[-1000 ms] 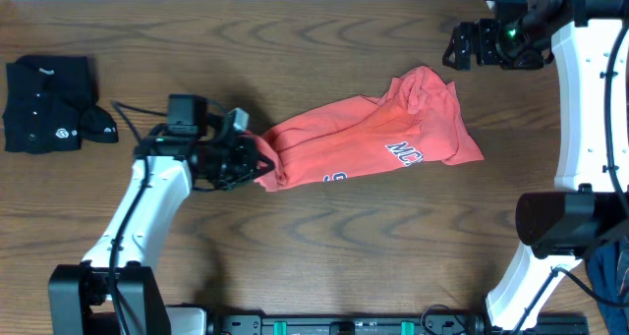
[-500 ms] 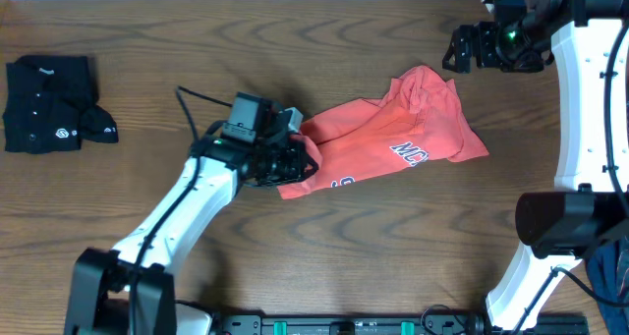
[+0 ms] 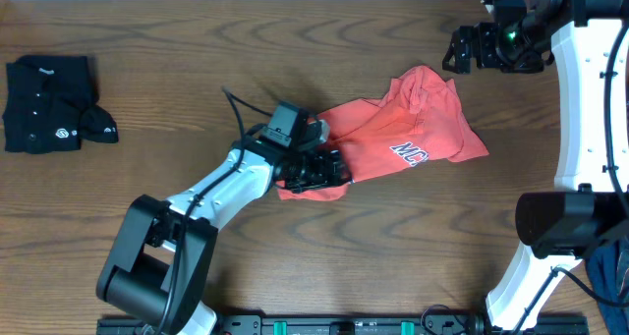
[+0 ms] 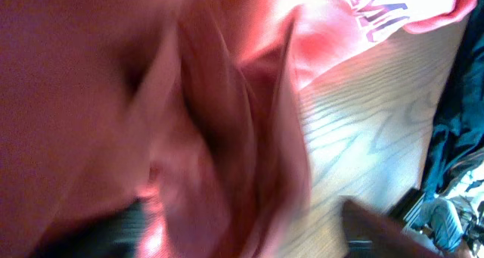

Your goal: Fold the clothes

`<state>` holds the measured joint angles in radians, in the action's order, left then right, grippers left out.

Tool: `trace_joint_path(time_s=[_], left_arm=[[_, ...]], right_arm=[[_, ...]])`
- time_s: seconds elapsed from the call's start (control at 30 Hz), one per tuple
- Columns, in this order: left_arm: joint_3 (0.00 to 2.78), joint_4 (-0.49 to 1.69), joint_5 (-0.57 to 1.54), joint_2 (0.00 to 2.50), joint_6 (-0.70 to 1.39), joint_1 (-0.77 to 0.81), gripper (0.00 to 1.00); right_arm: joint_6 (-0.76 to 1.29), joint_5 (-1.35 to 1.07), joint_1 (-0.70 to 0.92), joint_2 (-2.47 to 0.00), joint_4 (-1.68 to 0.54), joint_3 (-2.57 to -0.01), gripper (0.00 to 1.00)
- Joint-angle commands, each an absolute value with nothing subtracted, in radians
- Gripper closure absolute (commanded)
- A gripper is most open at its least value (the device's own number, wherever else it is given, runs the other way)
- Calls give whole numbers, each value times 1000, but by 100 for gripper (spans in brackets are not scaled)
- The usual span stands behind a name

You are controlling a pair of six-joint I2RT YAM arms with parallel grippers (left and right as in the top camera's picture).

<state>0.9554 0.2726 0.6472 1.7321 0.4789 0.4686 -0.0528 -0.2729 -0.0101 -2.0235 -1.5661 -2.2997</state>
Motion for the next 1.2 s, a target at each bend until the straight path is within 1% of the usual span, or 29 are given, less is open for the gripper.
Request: trace_joint_path(time_s=[0.0,0.2,0.23,0.3,0.37,0.4,0.43,0.47,0.5,0.53,0.6,0.9,1.17], left_arm=[[991,239,644,1734,505,484,4],[1052,238,642,1734,536,471,4],[1064,239,643,1734,539,462,6],[1084,253,644,1734,540,443,12],[1100,298,643,1733,540,422,33],[1105,330,643,1733,537,411,39],[1105,360,642,1733,536,402,39],[1105,393,642,1734,536,393,39],[1104,416,642,1734,533,387,33],[1104,447,642,1734,519,380,20],[1104,472,641,1734,495,370,1],[1104,447,490,1745,491,364,2],[1104,355,478,1847,492,353,2]], right_arm=[[-69,-277,-11,-2000,-1567,-2322,1],[-70,-277,-11,-2000,-1568,-2322,1],[-70,-277,-11,-2000,-1571,-2322,1],[-74,-277,-11,-2000,-1579,-2322,1],[-84,-277,-11,-2000,-1587,-2322,1],[-84,-277,-11,-2000,-1590,-2322,1],[-84,-277,-11,-2000,-1590,-2322,1],[-84,-277,-11,-2000,-1589,-2322,1],[-84,-277,-11,-2000,-1588,-2322,1],[-84,-277,-11,-2000,-1586,-2322,1],[-84,-278,-10,-2000,-1583,-2322,1],[-84,-281,-10,-2000,-1588,-2322,1],[-84,-296,-4,-2000,-1590,-2322,1]])
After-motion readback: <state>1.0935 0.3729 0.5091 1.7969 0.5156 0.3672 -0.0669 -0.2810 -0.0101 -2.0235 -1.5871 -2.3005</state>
